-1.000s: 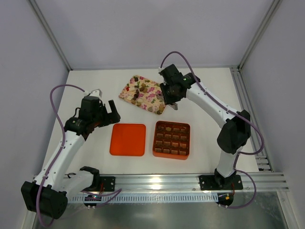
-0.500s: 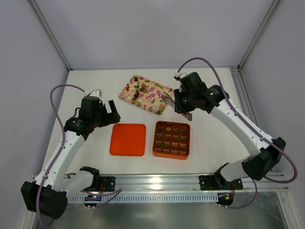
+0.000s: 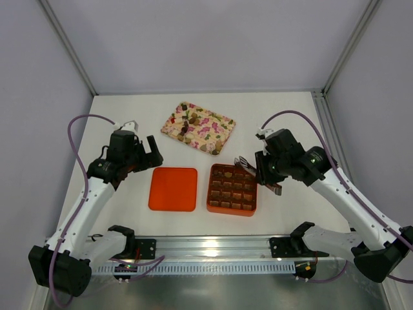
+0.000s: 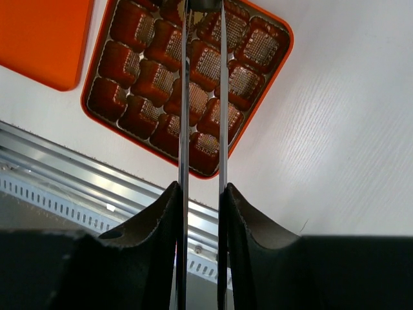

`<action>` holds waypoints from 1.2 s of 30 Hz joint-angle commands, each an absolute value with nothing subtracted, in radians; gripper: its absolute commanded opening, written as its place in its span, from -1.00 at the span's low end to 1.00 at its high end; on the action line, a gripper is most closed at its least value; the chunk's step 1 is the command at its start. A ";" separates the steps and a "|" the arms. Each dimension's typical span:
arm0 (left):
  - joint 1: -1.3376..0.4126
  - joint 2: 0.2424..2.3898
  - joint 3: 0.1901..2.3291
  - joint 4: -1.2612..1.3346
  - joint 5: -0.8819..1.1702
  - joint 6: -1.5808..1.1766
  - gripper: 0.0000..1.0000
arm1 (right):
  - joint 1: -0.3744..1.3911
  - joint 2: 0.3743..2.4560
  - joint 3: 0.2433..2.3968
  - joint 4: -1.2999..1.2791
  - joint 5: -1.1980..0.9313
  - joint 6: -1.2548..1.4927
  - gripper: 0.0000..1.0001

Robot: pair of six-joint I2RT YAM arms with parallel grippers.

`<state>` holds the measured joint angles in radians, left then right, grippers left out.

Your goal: Pack the chocolate

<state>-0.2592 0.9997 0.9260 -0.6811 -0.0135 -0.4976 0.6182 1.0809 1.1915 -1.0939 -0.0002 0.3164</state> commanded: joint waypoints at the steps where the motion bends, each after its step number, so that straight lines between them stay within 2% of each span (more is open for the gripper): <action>1: -0.256 0.991 0.936 -0.663 -0.003 -0.502 0.99 | 0.624 1.054 1.157 -1.089 -0.040 0.334 -0.32; 12: -0.256 1.000 0.936 -0.663 -0.003 -0.502 0.99 | 0.634 1.049 1.081 -1.052 -0.028 0.341 -0.30; 14: -0.255 1.000 0.936 -0.661 -0.003 -0.502 0.99 | 0.635 1.052 1.081 -1.052 -0.025 0.341 -0.22; 23: -0.255 1.002 0.933 -0.663 -0.005 -0.503 0.99 | 0.635 1.048 1.095 -1.066 -0.008 0.336 -0.13; 30: -0.255 0.999 0.933 -0.664 -0.003 -0.503 1.00 | 0.635 1.080 1.224 -1.071 -0.005 0.328 -0.14; 36: -0.256 0.997 0.934 -0.663 -0.003 -0.503 0.99 | 0.634 1.270 1.380 -1.003 0.022 0.284 -0.13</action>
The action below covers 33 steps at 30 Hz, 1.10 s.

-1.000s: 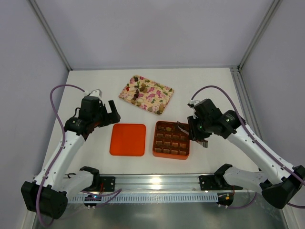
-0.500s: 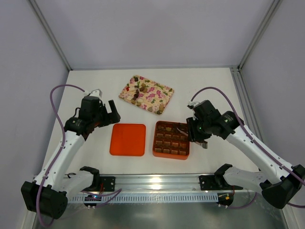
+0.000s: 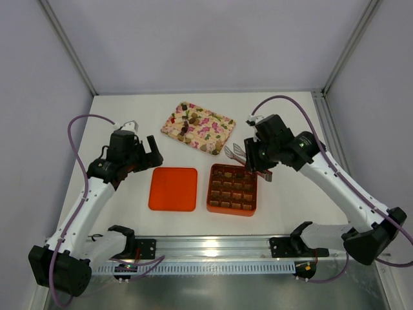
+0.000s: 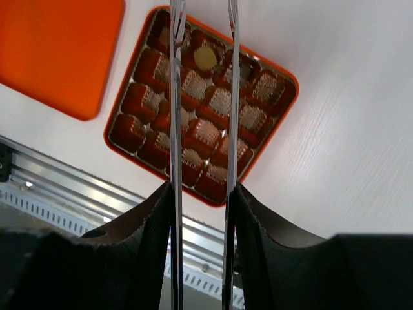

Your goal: Pack the chocolate

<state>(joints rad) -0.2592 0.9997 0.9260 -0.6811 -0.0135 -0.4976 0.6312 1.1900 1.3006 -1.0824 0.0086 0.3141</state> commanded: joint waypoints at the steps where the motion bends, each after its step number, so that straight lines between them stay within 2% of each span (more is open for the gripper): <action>1: -0.255 0.996 0.933 -0.663 -0.003 -0.503 0.99 | 0.634 1.299 1.402 -0.993 0.014 0.275 -0.14; 9: -0.256 0.997 0.933 -0.664 -0.003 -0.503 1.00 | 0.632 1.652 1.667 -0.965 -0.049 0.232 -0.14; 16: -0.255 0.996 0.933 -0.663 0.025 -0.503 0.99 | 0.635 1.828 1.802 -0.980 -0.061 0.222 -0.14; 33: -0.255 0.994 0.934 -0.663 0.028 -0.503 0.99 | 0.640 1.910 1.804 -0.956 -0.083 0.219 -0.14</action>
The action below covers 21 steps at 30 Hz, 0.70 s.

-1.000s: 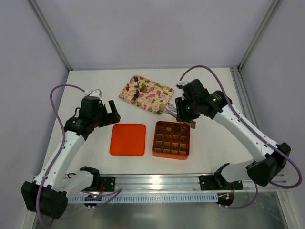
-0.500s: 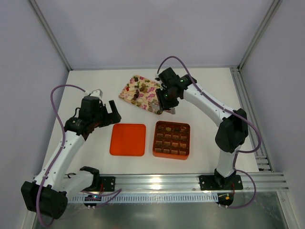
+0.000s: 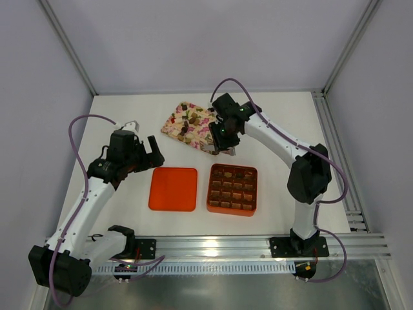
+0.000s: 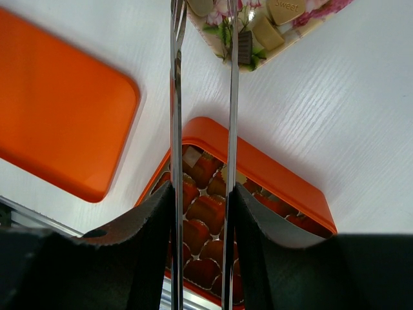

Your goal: Pack the chocolate

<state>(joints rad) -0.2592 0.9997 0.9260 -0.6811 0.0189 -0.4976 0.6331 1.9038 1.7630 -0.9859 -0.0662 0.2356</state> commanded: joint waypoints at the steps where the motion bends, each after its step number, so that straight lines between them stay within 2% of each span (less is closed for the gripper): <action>1: -0.255 0.993 0.931 -0.663 0.028 -0.502 0.99 | 0.640 1.911 1.801 -0.953 -0.084 0.219 -0.14; 16: -0.255 0.994 0.934 -0.663 0.025 -0.502 0.99 | 0.640 1.933 1.779 -0.931 -0.091 0.225 -0.17; 17: -0.255 0.996 0.934 -0.663 0.025 -0.500 0.99 | 0.641 1.933 1.775 -0.928 -0.094 0.225 -0.24; 21: -0.255 0.994 0.933 -0.661 0.025 -0.502 0.99 | 0.640 1.936 1.764 -0.920 -0.097 0.227 -0.26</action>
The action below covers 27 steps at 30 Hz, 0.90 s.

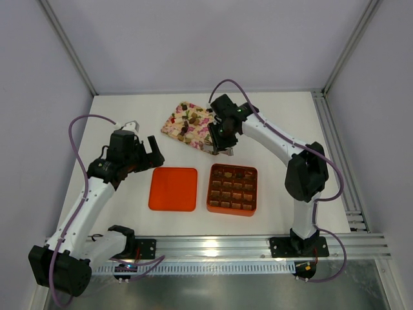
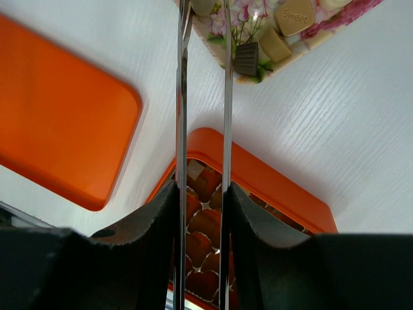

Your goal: Pack the chocolate

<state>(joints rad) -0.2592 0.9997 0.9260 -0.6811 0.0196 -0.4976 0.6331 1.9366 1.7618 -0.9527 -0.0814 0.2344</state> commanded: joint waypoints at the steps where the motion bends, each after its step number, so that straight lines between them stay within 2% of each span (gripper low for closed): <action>1: -0.255 0.994 0.934 -0.664 0.026 -0.502 1.00 | 0.640 1.936 1.760 -0.919 -0.097 0.227 -0.26; 14: -0.255 0.994 0.934 -0.663 0.025 -0.502 0.99 | 0.637 1.973 1.802 -0.931 -0.097 0.230 -0.18; 23: -0.255 0.994 0.934 -0.664 0.023 -0.500 0.99 | 0.635 1.979 1.809 -0.940 -0.097 0.227 -0.25; 27: -0.255 0.996 0.934 -0.664 0.025 -0.502 1.00 | 0.637 1.957 1.809 -0.953 -0.084 0.225 -0.19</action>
